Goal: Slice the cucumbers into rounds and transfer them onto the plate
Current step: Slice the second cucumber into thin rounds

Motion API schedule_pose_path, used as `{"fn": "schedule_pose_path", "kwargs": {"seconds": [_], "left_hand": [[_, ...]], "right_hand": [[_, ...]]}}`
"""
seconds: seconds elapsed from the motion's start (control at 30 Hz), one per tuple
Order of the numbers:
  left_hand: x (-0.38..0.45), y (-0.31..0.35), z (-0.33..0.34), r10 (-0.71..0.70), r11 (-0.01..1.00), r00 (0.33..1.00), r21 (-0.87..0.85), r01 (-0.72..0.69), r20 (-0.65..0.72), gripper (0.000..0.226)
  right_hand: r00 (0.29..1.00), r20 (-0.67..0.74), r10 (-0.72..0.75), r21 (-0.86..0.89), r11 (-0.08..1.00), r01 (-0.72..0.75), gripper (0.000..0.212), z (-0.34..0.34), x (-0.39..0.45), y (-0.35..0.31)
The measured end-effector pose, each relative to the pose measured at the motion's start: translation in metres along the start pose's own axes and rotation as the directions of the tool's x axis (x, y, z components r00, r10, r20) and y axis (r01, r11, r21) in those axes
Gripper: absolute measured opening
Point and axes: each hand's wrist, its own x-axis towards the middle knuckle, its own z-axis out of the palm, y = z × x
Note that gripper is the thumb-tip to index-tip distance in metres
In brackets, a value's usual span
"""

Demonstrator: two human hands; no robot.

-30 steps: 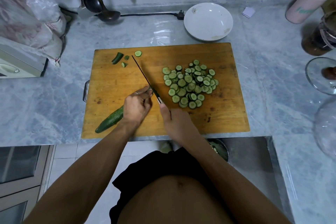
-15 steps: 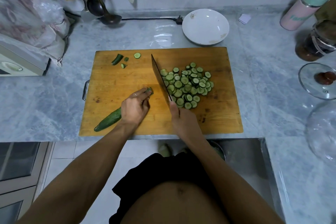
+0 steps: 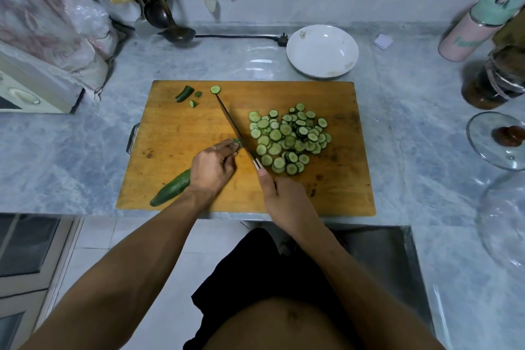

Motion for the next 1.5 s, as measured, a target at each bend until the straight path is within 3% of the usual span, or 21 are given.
{"fn": "schedule_pose_path", "kwargs": {"seconds": [0.23,0.67,0.93,1.3,1.5], "left_hand": [[0.002,0.005,-0.001,-0.073,0.997,0.997,-0.009,0.073,0.007,0.027],[0.004,-0.002,0.000,-0.079,0.996,0.996,0.050,0.077,0.051,0.026],[0.001,-0.004,0.002,-0.043,0.999,0.998,0.004,0.043,0.048,0.038],[0.001,-0.008,0.009,-0.081,0.990,0.996,-0.116,0.075,-0.046,0.018],[0.003,-0.016,0.008,-0.065,0.991,0.998,-0.116,0.064,-0.011,0.021]], "right_hand": [[1.000,0.001,-0.020,-0.016,1.000,0.020,0.064,-0.003,-0.009,0.004],[0.999,0.013,-0.038,-0.064,0.997,0.039,0.064,-0.001,-0.010,-0.006],[0.999,0.033,0.032,-0.051,0.998,-0.030,0.065,0.008,0.021,-0.011],[0.995,-0.073,0.067,0.065,0.996,-0.062,0.064,-0.008,0.022,0.002],[1.000,-0.017,-0.002,0.028,1.000,0.002,0.060,-0.007,0.011,-0.002]]}}
